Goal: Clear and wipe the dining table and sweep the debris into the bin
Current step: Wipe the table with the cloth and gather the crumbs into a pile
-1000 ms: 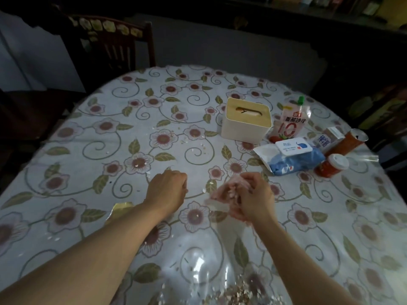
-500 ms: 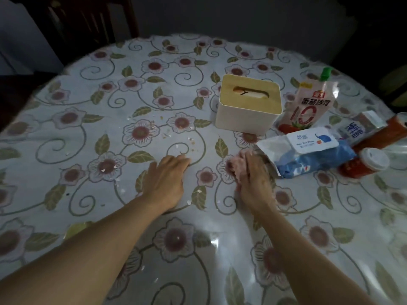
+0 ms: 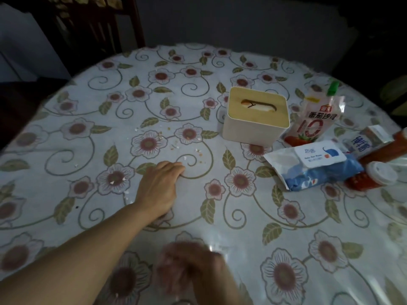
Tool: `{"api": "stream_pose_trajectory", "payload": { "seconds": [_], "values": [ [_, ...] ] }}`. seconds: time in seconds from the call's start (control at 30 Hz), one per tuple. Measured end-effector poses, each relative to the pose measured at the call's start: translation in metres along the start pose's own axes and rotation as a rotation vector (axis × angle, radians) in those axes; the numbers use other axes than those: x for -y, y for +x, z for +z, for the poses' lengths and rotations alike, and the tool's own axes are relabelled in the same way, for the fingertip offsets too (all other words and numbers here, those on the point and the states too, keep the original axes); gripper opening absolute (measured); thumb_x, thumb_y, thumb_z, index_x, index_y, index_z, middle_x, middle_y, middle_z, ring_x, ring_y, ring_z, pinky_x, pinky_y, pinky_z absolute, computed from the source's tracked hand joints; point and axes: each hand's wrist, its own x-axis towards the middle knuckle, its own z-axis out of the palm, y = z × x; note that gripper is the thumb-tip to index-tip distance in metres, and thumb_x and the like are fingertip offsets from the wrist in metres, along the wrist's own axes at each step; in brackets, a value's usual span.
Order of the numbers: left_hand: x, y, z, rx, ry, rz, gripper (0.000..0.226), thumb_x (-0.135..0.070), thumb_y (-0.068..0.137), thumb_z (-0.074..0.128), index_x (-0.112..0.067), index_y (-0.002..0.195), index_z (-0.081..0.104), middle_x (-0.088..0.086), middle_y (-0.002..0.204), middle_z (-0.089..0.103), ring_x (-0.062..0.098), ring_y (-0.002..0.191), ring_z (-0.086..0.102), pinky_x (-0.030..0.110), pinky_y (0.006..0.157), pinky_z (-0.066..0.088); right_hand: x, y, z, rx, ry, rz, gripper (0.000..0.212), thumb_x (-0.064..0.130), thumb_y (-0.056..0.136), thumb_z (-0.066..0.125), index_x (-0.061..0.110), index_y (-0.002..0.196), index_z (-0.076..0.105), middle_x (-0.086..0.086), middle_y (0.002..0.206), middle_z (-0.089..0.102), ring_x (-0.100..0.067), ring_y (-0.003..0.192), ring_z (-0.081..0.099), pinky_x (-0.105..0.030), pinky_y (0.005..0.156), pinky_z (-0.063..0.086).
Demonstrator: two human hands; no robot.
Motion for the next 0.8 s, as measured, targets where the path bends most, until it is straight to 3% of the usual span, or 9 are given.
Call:
{"api": "stream_pose_trajectory", "payload": {
  "seconds": [0.13,0.2,0.27,0.33,0.37,0.5,0.63,0.7,0.8],
  "values": [
    [0.017,0.015,-0.009,-0.02,0.069,-0.066,0.047,-0.001,0.08,0.05,-0.015,0.124,0.055,0.003,0.128,0.059,0.025,0.12,0.048,0.041,0.094,0.041,0.017,0.038,-0.058,-0.484,-0.034,-0.049,0.039,-0.009,0.087,0.041,0.016,0.102,0.068,0.012,0.074,0.066,0.002,0.058,0.06,-0.01,0.054,0.05],
    [0.024,0.023,-0.012,-0.028,0.08,-0.088,0.046,-0.004,0.082,0.049,-0.018,0.126,0.054,-0.001,0.132,0.056,0.022,0.123,0.046,0.039,0.097,0.039,-0.003,0.088,-0.093,-0.634,-0.18,0.032,0.037,-0.013,0.084,0.043,0.01,0.101,0.066,0.003,0.072,0.063,0.003,0.061,0.055,-0.005,0.053,0.043],
    [0.029,0.029,-0.01,-0.017,0.09,-0.078,0.04,-0.008,0.085,0.047,-0.019,0.122,0.057,-0.005,0.131,0.057,0.021,0.122,0.046,0.038,0.096,0.039,-0.021,0.124,-0.107,-0.626,-0.227,0.174,0.027,-0.005,0.088,0.043,0.007,0.104,0.062,-0.005,0.09,0.063,-0.018,0.085,0.062,-0.009,0.066,0.038],
    [0.032,0.029,-0.007,-0.005,0.098,-0.068,0.036,-0.009,0.085,0.047,-0.019,0.117,0.061,-0.006,0.127,0.06,0.019,0.12,0.047,0.038,0.094,0.04,-0.035,0.14,-0.093,-0.514,-0.33,0.271,0.034,0.005,0.093,0.042,0.006,0.126,0.051,-0.014,0.132,0.052,-0.026,0.127,0.043,-0.023,0.101,0.032],
    [0.035,0.028,-0.006,-0.011,0.09,-0.062,0.037,-0.008,0.084,0.048,-0.019,0.117,0.062,-0.007,0.127,0.061,0.019,0.119,0.048,0.038,0.094,0.041,-0.036,0.143,-0.079,-0.467,-0.386,0.246,0.039,0.006,0.094,0.042,0.008,0.132,0.047,-0.012,0.142,0.044,-0.023,0.135,0.033,-0.027,0.11,0.024],
    [0.042,0.027,-0.006,-0.012,0.044,-0.039,0.036,-0.005,0.08,0.051,-0.017,0.11,0.066,-0.003,0.119,0.066,0.022,0.112,0.053,0.038,0.09,0.044,-0.004,0.106,-0.023,-0.325,-0.301,-0.029,0.033,0.002,0.092,0.042,0.019,0.112,0.063,-0.001,0.131,0.056,-0.011,0.126,0.046,-0.029,0.11,0.035],
    [0.052,0.037,-0.02,-0.009,0.004,-0.063,0.031,-0.005,0.078,0.052,-0.015,0.103,0.067,0.005,0.109,0.067,0.024,0.104,0.057,0.038,0.084,0.048,0.023,0.075,-0.019,-0.136,-0.155,-0.094,0.041,0.007,0.083,0.041,0.013,0.114,0.067,0.005,0.122,0.062,-0.005,0.112,0.057,-0.004,0.097,0.036],
    [0.059,0.045,-0.026,-0.088,0.001,-0.048,0.039,0.0,0.075,0.054,-0.012,0.109,0.067,0.005,0.115,0.067,0.025,0.111,0.055,0.04,0.088,0.047,0.033,0.092,-0.035,-0.176,-0.109,-0.117,0.039,-0.002,0.082,0.043,0.01,0.111,0.069,0.002,0.118,0.065,-0.005,0.109,0.059,-0.005,0.095,0.038],
    [0.073,0.058,-0.029,-0.122,0.038,-0.115,0.04,0.0,0.078,0.054,-0.014,0.114,0.063,0.0,0.121,0.063,0.026,0.119,0.05,0.04,0.092,0.043,0.032,0.149,-0.07,-0.438,-0.136,-0.121,0.032,-0.002,0.085,0.045,0.005,0.106,0.067,-0.008,0.107,0.068,-0.003,0.096,0.06,0.0,0.087,0.037]
  ]
}}
